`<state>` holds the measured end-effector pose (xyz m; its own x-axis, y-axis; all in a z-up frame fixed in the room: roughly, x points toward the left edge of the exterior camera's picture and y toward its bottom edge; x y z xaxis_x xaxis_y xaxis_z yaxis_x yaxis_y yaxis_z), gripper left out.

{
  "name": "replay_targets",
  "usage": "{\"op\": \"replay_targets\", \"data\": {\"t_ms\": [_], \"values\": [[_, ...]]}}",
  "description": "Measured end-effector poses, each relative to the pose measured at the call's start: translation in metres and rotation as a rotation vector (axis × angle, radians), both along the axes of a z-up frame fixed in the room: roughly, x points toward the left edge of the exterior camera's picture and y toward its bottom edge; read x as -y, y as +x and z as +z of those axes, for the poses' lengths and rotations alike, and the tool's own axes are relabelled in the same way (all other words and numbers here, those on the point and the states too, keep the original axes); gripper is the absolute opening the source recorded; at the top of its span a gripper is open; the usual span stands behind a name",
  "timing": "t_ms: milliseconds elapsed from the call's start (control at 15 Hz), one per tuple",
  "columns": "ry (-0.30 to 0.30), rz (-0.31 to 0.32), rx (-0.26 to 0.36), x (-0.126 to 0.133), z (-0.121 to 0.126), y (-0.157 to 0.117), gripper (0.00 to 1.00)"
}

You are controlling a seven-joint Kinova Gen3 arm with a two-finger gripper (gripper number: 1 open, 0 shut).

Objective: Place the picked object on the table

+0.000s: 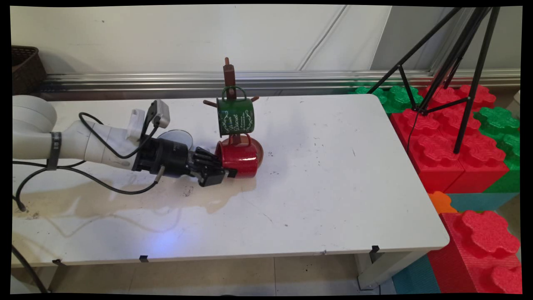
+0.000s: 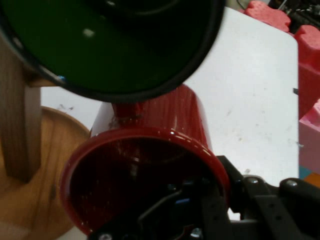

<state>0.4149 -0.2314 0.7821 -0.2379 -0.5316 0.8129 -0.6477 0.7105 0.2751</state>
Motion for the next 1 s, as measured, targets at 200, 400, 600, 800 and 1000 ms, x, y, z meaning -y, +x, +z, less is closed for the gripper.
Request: {"op": "replay_targets", "data": {"t_ms": [200, 400, 600, 800, 1000], "values": [[0.002, -0.017, -0.002, -0.005, 0.005, -0.001, 0.00], [0.007, -0.034, -0.003, -0.012, 0.011, -0.001, 0.00], [0.016, -0.049, -0.001, -0.019, 0.015, 0.000, 0.00], [0.034, -0.068, 0.014, -0.028, 0.021, 0.002, 0.00], [0.051, -0.084, 0.040, -0.035, 0.025, 0.006, 0.00]]}}
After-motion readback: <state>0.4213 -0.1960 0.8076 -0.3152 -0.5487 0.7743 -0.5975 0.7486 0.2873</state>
